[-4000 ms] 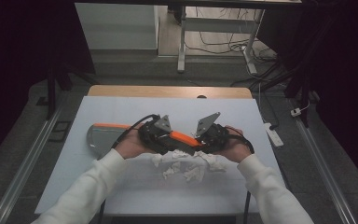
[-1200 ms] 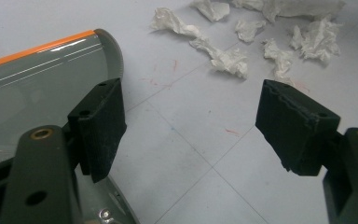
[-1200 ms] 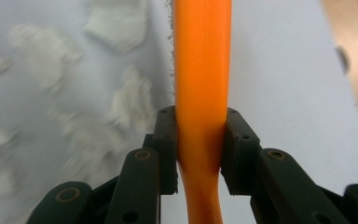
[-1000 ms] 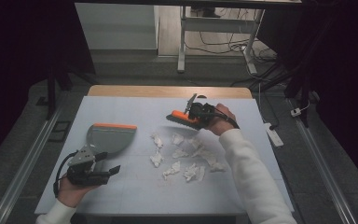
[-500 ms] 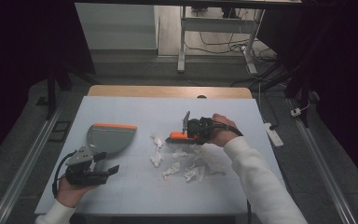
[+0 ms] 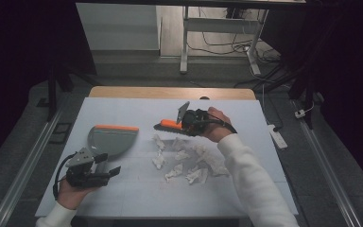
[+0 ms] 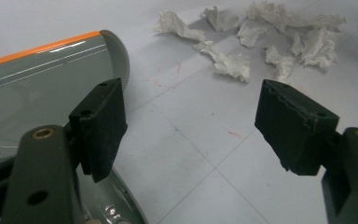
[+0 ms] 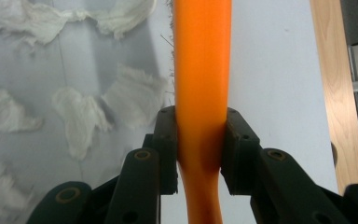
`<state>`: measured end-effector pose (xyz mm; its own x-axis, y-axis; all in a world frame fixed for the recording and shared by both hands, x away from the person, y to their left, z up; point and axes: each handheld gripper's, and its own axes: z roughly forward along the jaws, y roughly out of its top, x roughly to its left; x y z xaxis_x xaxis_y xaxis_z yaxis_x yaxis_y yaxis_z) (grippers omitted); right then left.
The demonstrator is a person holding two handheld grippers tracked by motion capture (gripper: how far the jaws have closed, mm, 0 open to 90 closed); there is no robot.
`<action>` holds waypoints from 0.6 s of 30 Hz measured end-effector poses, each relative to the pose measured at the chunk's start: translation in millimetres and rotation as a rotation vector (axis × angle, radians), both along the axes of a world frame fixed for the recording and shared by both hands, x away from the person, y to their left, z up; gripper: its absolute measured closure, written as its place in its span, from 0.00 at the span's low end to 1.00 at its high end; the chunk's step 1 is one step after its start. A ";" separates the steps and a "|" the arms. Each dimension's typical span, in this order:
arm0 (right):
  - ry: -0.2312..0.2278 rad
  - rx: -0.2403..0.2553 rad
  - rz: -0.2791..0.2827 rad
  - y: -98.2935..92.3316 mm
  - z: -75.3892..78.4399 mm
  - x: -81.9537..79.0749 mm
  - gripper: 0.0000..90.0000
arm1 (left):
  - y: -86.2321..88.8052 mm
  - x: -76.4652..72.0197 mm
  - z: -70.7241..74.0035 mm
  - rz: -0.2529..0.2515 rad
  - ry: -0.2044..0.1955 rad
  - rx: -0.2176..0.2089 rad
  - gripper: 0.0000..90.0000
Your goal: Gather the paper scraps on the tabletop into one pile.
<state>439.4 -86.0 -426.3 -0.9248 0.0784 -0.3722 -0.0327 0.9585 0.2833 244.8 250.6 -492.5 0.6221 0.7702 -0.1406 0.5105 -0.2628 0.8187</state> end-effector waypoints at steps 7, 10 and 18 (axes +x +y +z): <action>-0.033 -0.004 0.024 19.6 -14.0 12.4 0.77 | 1.3 0.2 -0.5 0.003 0.003 -0.004 0.29; -0.046 -0.047 0.039 27.8 -19.1 18.0 0.77 | 1.3 0.3 -0.9 0.005 0.004 -0.002 0.29; -0.003 -0.146 0.158 39.3 -34.6 10.7 0.77 | 4.0 0.2 -2.4 0.010 0.008 -0.009 0.29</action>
<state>450.0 -46.7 -460.9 -0.9201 -0.1226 -0.3720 -0.1866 0.9722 0.1411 245.0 254.6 -494.9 0.6133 0.7749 -0.1528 0.5196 -0.2502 0.8169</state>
